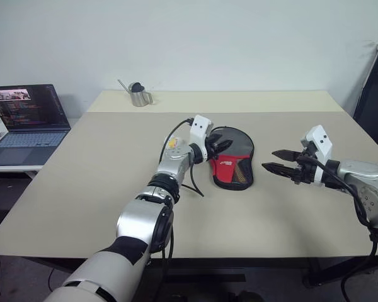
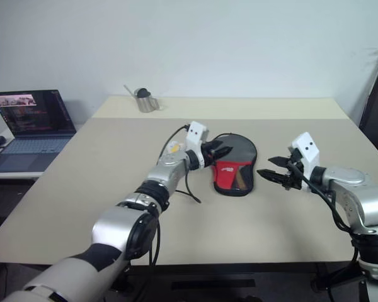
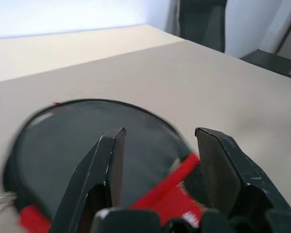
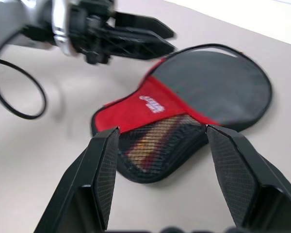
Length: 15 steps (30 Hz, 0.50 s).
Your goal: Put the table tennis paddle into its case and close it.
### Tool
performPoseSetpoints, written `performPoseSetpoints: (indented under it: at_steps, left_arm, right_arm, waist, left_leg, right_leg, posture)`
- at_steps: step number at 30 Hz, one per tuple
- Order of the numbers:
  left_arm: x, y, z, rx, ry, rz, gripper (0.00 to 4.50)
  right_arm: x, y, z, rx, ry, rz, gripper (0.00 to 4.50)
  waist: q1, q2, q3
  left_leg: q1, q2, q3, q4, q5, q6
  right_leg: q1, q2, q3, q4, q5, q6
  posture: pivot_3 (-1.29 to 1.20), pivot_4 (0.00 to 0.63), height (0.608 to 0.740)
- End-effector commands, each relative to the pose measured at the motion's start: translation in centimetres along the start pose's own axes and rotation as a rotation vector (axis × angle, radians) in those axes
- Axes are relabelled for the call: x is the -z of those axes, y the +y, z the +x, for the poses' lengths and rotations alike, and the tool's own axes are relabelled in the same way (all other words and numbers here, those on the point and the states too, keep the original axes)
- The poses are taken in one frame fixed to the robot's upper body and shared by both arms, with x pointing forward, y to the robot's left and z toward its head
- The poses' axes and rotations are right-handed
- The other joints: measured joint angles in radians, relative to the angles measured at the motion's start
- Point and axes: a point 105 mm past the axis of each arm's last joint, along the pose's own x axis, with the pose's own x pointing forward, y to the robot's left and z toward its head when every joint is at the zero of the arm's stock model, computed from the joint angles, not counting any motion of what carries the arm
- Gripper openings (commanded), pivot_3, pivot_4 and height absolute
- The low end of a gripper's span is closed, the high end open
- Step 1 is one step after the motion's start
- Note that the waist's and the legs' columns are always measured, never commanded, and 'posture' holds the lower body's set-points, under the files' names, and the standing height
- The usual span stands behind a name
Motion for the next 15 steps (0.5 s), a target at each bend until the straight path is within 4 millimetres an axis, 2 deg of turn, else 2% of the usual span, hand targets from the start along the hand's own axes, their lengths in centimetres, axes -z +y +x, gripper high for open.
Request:
performPoseSetpoints:
  at_steps: [1,7,10,15]
  left_arm:
    - [-2.4,1.1,-1.0,0.014,-0.079,0.046,2.5]
    - [-3.1,2.3,-5.4,0.141,-0.139,0.08,2.5]
    - [-3.4,2.3,-8.7,0.19,-0.157,0.071,2.5]
    - [-4.2,1.8,-12.4,0.18,-0.17,0.044,2.5]
  right_arm:
    - [-1.3,-1.7,0.2,0.096,-0.046,-0.004,3.06]
    - [0.2,-2.8,2.8,0.154,0.032,0.11,3.06]
    - [0.9,-3.4,4.6,0.177,0.054,0.117,3.06]
    - [1.9,-3.6,7.1,0.188,0.083,0.124,3.06]
  waist:
    - [0.001,0.0,0.0]
    - [-0.007,0.0,0.0]
    - [-0.016,0.0,0.0]
    - [-0.017,0.001,0.0]
  left_leg:
    - [0.0,0.0,0.0,0.0,0.0,0.0]
    - [0.0,0.0,0.0,-0.001,0.0,0.0]
    - [0.0,0.001,0.0,-0.001,0.0,0.0]
    - [0.0,0.002,0.0,-0.001,0.0,0.0]
  right_leg:
    - [0.0,0.0,0.0,0.0,0.0,0.0]
    - [-0.001,0.0,0.001,0.0,0.0,0.0]
    - [-0.001,0.0,0.002,0.0,0.0,0.0]
    - [-0.002,0.0,0.004,0.0,0.0,0.0]
  posture:
    - [0.0,0.15,0.74]
    - [0.0,0.15,0.74]
    - [0.0,0.15,0.74]
    - [0.0,0.15,0.74]
